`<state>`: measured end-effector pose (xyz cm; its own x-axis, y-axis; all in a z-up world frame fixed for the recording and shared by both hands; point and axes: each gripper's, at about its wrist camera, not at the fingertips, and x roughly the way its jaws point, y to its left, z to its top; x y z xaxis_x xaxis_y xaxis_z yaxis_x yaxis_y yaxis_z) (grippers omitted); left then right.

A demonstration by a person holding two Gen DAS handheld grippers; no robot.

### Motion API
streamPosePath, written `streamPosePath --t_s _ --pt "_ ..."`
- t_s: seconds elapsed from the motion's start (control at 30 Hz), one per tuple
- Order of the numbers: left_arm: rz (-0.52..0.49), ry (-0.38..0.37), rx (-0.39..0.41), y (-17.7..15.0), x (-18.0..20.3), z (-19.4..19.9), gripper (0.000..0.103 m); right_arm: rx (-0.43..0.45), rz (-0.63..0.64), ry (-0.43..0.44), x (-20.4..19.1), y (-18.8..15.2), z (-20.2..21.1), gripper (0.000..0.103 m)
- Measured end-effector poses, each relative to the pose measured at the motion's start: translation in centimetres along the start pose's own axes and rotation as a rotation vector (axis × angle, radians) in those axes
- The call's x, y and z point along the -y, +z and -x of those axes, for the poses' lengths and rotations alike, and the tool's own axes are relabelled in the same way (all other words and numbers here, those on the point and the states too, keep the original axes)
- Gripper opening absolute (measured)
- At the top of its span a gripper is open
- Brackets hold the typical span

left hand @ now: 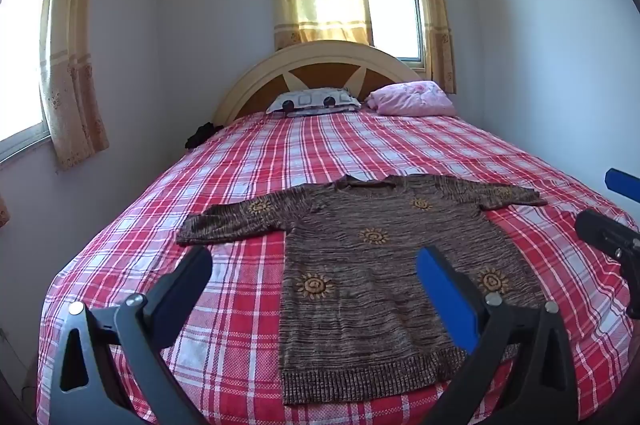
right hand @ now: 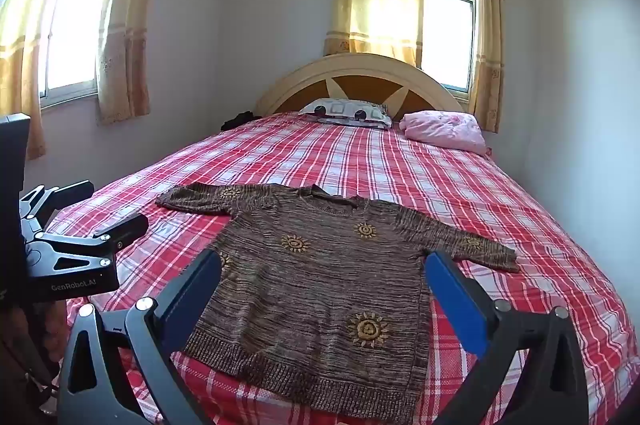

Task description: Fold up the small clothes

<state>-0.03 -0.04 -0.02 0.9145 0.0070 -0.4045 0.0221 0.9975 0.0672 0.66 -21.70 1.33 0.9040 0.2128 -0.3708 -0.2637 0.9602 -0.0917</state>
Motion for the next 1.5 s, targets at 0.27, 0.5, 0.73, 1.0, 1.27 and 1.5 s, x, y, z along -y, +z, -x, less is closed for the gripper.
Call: streamPosePath --t_s 0.27,0.5,0.73,1.0,1.27,1.5 --pt "-0.006 0.005 -0.007 -0.2 0.0 -0.3 0.103 0.001 -0.006 0.004 0.4 -0.3 -0.3 0.102" --pt "-0.001 0.009 -0.010 -0.4 0.0 -0.5 0.103 -0.008 -0.007 -0.001 0.5 -0.7 -0.6 0.102" --pt "-0.002 0.009 -0.010 -0.3 0.1 -0.6 0.103 -0.006 -0.014 -0.005 0.6 -0.6 -0.6 0.102" --pt "-0.001 0.008 -0.014 -0.4 0.2 -0.7 0.103 -0.025 -0.004 -0.002 0.2 -0.7 -1.0 0.102" --pt "0.001 0.007 -0.015 -0.4 0.2 -0.6 0.103 -0.034 -0.005 0.001 0.1 -0.9 -1.2 0.102" --pt "0.004 0.006 -0.016 -0.5 0.1 -0.7 0.103 -0.034 -0.006 0.002 0.1 -0.9 -1.2 0.102"
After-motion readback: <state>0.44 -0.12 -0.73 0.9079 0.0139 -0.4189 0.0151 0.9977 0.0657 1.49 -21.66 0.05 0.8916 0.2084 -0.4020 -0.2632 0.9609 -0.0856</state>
